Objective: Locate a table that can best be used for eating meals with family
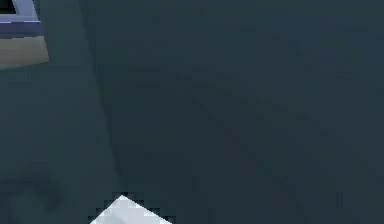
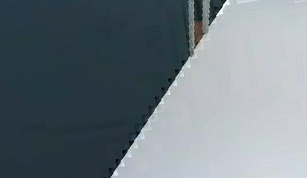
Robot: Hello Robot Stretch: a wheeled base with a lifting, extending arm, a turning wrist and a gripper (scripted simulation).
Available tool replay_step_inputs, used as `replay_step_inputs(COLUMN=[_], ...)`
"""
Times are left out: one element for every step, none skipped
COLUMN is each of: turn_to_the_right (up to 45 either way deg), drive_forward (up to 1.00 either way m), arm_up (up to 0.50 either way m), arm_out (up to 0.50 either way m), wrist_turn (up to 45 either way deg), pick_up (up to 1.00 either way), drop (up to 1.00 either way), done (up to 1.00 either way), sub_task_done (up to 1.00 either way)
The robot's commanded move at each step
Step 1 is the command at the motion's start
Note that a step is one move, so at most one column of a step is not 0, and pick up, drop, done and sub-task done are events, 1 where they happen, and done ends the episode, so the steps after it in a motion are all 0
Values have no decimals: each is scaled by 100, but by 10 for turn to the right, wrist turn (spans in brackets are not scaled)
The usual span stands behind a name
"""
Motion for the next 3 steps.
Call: replay_step_inputs(turn_to_the_right=[450, 450, 270], drive_forward=[0, 0, 0], arm_up=[0, 0, 0], arm_out=[0, 0, 0], wrist_turn=[0, 0, 0], pick_up=[0, 0, 0], drop=[0, 0, 0], done=[0, 0, 0], sub_task_done=[0, 0, 0])
